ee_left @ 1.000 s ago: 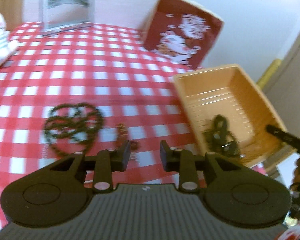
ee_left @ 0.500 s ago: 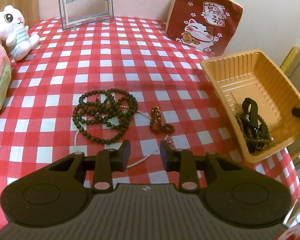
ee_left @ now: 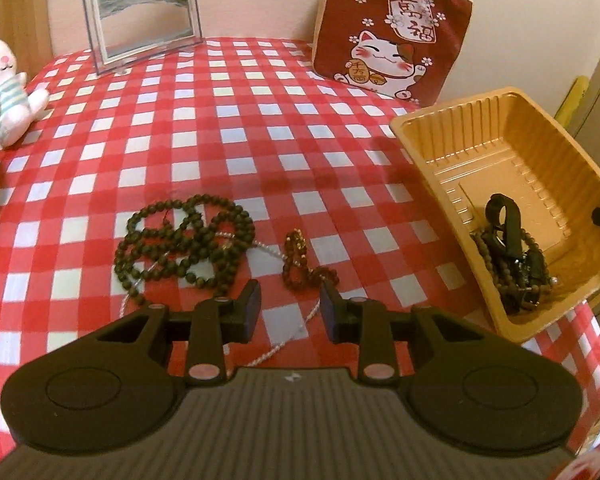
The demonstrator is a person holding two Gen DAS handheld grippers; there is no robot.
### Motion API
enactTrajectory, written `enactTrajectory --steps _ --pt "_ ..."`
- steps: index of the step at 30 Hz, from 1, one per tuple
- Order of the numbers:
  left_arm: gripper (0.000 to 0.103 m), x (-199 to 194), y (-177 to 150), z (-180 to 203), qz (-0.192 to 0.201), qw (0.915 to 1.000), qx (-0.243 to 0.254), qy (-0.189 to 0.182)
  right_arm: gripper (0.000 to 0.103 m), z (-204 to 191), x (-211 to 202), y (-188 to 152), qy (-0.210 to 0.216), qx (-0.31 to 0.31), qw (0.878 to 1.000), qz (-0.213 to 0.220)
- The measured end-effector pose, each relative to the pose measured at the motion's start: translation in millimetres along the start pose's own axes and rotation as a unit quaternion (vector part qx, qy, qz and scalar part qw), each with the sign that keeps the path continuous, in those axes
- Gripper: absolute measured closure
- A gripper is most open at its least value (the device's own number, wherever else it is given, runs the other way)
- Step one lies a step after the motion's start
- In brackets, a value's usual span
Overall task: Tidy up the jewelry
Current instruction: 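Move the left gripper to the amber bead bracelet and grasp it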
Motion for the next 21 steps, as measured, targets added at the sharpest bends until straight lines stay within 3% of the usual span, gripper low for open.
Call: enactTrajectory --steps 21 --pt "0.078 73 16 12 -0.018 0.9992 0.036 -0.006 0.096 4 1 -3 -0.004 0.006 1.000 -0.005"
Point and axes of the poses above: each gripper's, at about its wrist camera, not at the fingertips, and x roughly the way its jaws point, z to its right, y to its top, the point moved 4 cm from there along x, roughly the way its jaws point, and after that the axes turned 13 degrees about z, right-handed, at the moved point
